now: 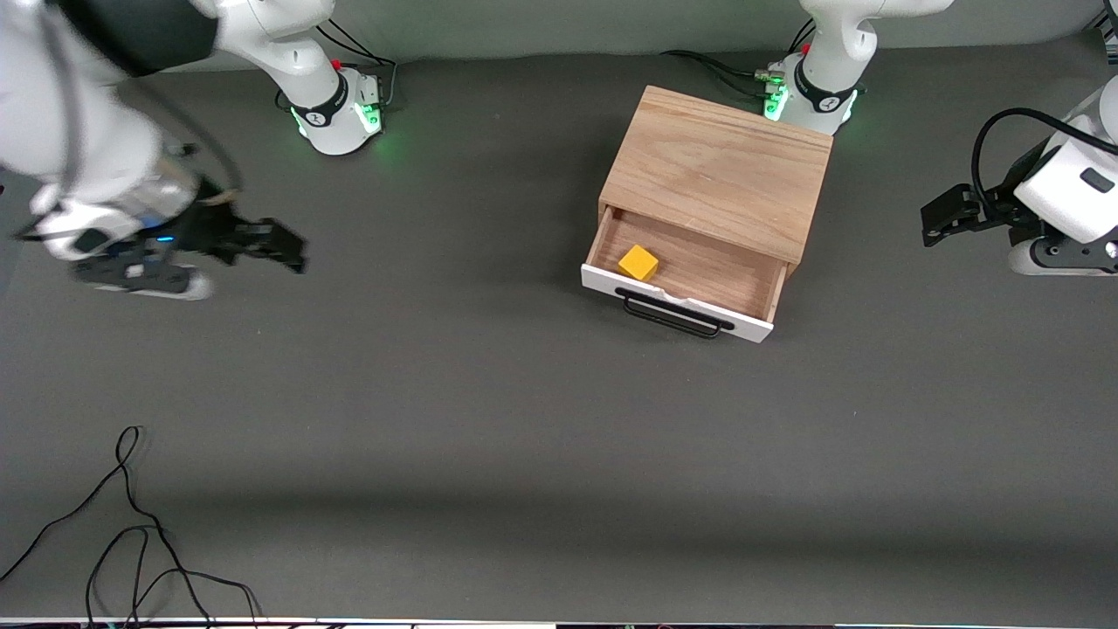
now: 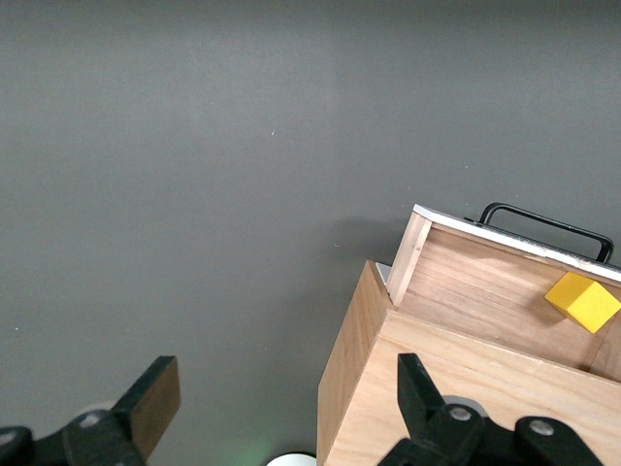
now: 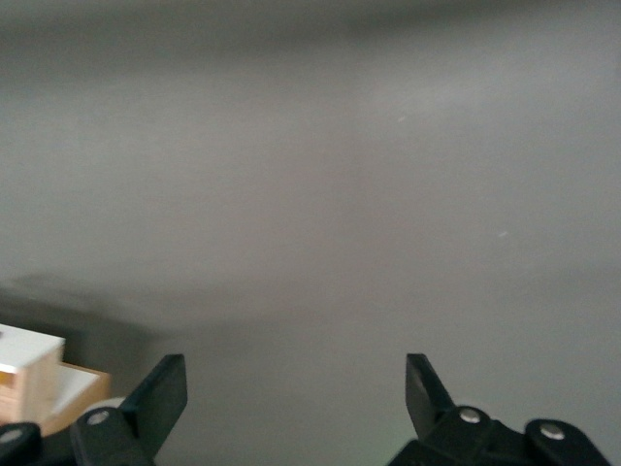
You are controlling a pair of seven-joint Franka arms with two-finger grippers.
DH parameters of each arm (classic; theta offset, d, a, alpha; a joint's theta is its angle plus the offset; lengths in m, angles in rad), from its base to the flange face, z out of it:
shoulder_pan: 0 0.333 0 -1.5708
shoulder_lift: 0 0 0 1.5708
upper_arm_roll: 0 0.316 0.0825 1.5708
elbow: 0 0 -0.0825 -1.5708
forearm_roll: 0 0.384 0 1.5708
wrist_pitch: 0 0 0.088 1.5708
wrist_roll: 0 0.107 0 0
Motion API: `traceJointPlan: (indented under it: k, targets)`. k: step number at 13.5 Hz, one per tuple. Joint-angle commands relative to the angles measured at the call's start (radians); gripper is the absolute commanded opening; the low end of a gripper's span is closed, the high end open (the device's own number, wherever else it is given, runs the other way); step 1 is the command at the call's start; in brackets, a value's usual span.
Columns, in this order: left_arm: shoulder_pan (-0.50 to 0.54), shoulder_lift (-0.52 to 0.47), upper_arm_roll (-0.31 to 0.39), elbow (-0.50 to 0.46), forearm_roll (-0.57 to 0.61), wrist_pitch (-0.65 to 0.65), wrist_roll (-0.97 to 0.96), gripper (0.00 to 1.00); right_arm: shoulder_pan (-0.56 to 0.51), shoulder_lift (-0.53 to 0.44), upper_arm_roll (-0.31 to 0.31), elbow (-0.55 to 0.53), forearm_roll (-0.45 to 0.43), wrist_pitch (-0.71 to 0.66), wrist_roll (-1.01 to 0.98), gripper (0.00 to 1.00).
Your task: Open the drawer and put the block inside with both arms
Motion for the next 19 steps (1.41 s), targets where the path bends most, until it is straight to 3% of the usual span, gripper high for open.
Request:
traceJointPlan:
  k: [1, 3, 6, 11, 19]
  targets:
    - [-0.002, -0.032, 0.006, -0.036, -0.009, 0.016, 0.010, 1.00, -0.120, -0.026, 0.018, -0.029, 0.002, -0.006, -0.166, 1.00]
    - [-0.002, -0.032, 0.004, -0.036, -0.009, 0.014, 0.010, 1.00, -0.180, -0.016, 0.015, -0.028, 0.001, -0.006, -0.263, 1.00]
    - [-0.002, -0.032, 0.004, -0.036, -0.009, 0.013, 0.010, 1.00, -0.187, -0.012, -0.022, -0.023, -0.059, -0.007, -0.300, 1.00]
    - [-0.002, -0.032, 0.004, -0.036, -0.009, 0.011, 0.010, 1.00, -0.187, -0.006, -0.083, -0.022, -0.061, -0.003, -0.366, 1.00]
    - [-0.002, -0.032, 0.004, -0.036, -0.009, 0.013, 0.010, 1.00, -0.187, -0.003, -0.088, -0.022, -0.061, -0.009, -0.367, 1.00]
